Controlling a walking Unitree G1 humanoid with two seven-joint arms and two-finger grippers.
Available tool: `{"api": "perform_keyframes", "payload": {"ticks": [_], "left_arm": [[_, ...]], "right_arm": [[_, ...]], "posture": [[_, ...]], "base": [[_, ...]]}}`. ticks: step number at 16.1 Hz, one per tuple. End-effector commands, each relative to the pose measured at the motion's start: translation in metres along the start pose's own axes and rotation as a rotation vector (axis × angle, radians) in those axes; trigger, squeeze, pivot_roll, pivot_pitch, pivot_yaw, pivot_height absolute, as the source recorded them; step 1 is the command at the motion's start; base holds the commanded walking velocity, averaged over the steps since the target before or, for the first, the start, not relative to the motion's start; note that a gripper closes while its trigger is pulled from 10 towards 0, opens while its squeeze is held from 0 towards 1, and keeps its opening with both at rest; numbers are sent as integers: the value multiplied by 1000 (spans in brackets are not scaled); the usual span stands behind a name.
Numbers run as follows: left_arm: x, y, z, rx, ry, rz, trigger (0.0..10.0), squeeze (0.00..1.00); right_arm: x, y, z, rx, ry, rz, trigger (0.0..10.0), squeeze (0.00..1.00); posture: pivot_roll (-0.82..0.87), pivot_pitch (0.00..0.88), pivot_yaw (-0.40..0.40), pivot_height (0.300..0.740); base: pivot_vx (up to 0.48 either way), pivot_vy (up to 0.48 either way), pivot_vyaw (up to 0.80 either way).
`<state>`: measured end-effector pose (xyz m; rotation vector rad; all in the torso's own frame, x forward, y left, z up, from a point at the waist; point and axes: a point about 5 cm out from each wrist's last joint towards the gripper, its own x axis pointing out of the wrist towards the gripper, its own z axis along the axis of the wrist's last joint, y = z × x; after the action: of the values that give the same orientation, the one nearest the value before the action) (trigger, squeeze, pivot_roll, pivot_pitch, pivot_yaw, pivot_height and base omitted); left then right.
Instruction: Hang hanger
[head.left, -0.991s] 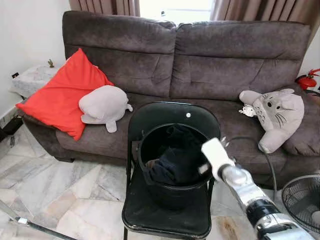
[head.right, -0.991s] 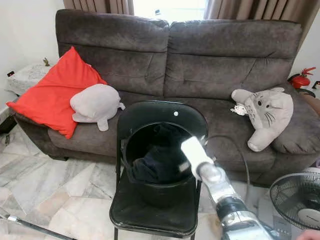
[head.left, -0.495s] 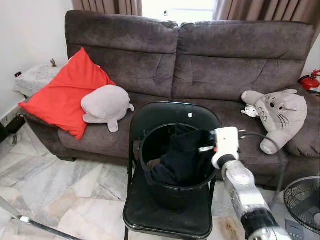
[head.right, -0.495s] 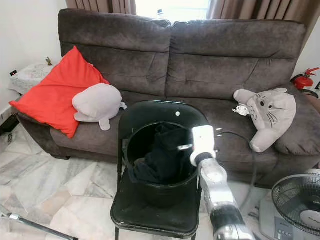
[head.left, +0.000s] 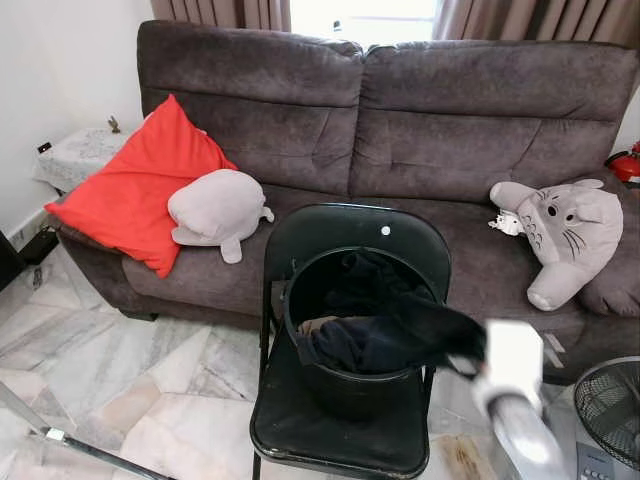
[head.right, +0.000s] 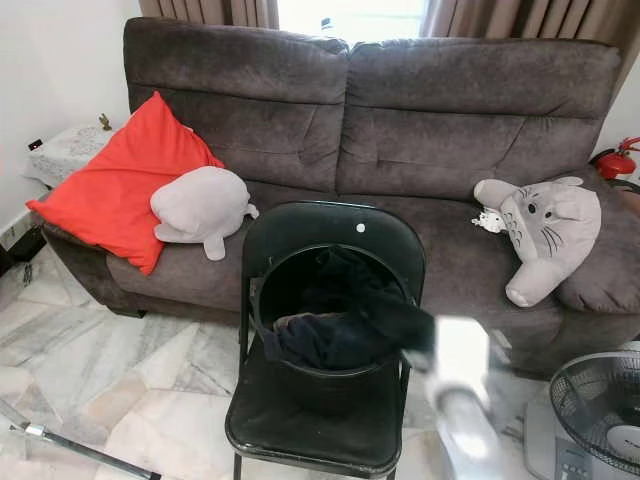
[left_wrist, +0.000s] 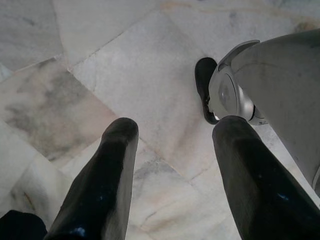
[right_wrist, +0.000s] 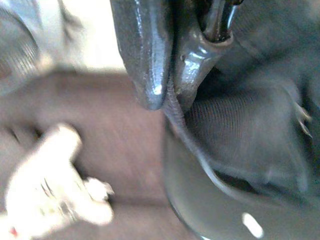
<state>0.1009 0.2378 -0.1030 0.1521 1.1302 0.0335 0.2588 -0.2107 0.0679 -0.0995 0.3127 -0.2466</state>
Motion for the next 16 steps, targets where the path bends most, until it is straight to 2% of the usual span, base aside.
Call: {"api": "perform_keyframes", "payload": {"ticks": [1, 2, 3, 4, 5, 7, 8, 9, 10, 12, 14, 16], "left_arm": [[0, 1, -2, 23, 7, -1, 10000, 0], [0, 1, -1, 23, 6, -1, 10000, 0], [0, 2, -1, 22, 5, 0, 10000, 0], [0, 2, 0, 21, 4, 2, 10000, 0], [0, 2, 0, 21, 4, 3, 10000, 0], [0, 2, 0, 21, 5, 5, 10000, 0], [0, 2, 0, 21, 5, 5, 10000, 0], [0, 3, 0, 20, 5, 6, 10000, 0], [0, 2, 0, 21, 5, 5, 10000, 0], [0, 2, 1, 17, 5, 5, 10000, 0], [0, 2, 1, 15, 4, 3, 10000, 0], [0, 1, 1, 16, 3, 1, 10000, 0]], "right_arm": [[-4, -7, -5, 27, 39, -40, 0, 0], [-6, -9, -12, 28, 70, -53, 0, 0], [-9, -12, -26, 21, 164, -82, 0, 0], [-10, -10, -34, 109, 208, -93, 0, 0], [-10, -8, -34, 159, 213, -94, 0, 0], [-8, -4, -28, 185, 189, -57, 0, 0], [-7, -1, -19, 195, 144, -29, 3529, 0], [-6, 2, -14, 192, 122, -1, 8745, 0], [-5, 4, -9, 174, 91, 27, 10000, 0], [-4, 6, -10, 110, 106, 51, 10000, 0], [-4, 14, -5, 57, 74, 143, 10000, 0], [-4, 16, -9, 20, 109, 173, 10000, 0]], "posture": [[7, 0, 29, 740], [9, 0, 28, 740], [9, 0, 28, 740], [12, 0, 29, 740], [13, 0, 29, 740], [15, 0, 28, 740], [16, 0, 29, 740], [16, 0, 28, 740], [18, 0, 26, 740], [17, 0, 24, 740], [16, 0, 22, 740], [14, 0, 22, 740]], "base": [[0, 0, 0], [0, 0, 0], [0, 0, 0], [0, 0, 0], [0, 0, 0], [0, 0, 0], [0, 0, 0], [0, 0, 0], [0, 0, 0], [0, 0, 0], [0, 0, 0], [0, 0, 0]]}}
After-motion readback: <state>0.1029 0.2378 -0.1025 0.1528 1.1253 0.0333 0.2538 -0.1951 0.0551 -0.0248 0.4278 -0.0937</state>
